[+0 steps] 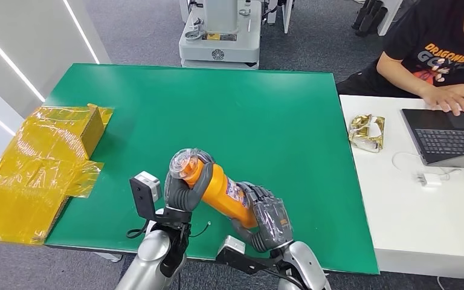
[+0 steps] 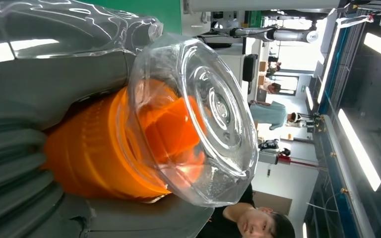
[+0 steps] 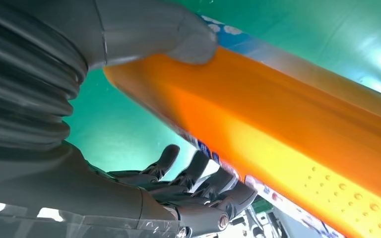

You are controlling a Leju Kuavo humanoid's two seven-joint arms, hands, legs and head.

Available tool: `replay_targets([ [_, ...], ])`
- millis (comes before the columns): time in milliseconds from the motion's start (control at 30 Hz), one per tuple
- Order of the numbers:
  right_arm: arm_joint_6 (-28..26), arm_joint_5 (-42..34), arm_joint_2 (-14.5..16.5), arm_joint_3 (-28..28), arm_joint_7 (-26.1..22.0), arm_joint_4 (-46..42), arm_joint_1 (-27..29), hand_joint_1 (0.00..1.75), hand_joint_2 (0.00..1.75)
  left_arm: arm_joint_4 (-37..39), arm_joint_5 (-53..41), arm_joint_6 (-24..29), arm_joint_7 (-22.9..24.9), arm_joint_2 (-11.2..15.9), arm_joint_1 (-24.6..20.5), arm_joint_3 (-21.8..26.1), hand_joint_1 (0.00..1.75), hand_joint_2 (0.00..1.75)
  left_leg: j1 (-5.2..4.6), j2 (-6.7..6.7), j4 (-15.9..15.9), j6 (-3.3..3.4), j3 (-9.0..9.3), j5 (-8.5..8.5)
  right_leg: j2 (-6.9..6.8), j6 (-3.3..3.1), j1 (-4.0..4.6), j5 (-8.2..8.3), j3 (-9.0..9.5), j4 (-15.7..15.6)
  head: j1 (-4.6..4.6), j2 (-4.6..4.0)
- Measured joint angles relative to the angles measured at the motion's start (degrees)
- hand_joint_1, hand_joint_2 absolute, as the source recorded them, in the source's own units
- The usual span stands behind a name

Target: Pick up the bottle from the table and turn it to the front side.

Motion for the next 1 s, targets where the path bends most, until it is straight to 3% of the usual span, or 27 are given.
replay_targets([
  [300,-6.3,-6.6,1.5,-0.2,-2.4,-6.9,2.1,0.0,1.75,0.0,-0.2,1.1,-0.6,0.2,0.3,0.5,1.75,1.75,0.01,0.02,0.0,0.0,0.0,0.0,0.02,-0.01,0.01,-0.01,-0.03,0.0,-0.02,0.0],
  [467,-14.5,-18.7,2.8,-1.4,-7.7,-12.1,4.1,0.0,1.75,-2.7,0.1,2.4,-2.9,1.4,-0.5,2.7,1.75,1.75,0.01,0.05,0.0,0.0,0.0,0.0,0.04,-0.01,0.01,-0.01,-0.03,0.0,-0.01,0.0],
  [667,-15.3,-21.7,3.1,-1.9,-8.7,-16.2,5.4,0.0,1.75,-6.4,-1.9,3.5,-1.9,3.4,-1.7,6.2,1.75,1.75,0.02,0.05,0.0,-0.01,0.02,0.01,0.04,-0.02,0.02,-0.01,-0.02,0.0,-0.01,0.0],
  [1000,-15.8,-22.9,3.1,-1.9,-9.8,-17.6,5.8,0.0,1.75,-7.5,-3.2,4.7,-2.6,4.4,-1.7,7.2,1.75,1.75,0.01,0.04,0.0,-0.01,0.01,0.0,0.04,-0.01,0.01,-0.01,-0.02,0.0,-0.01,0.0],
])
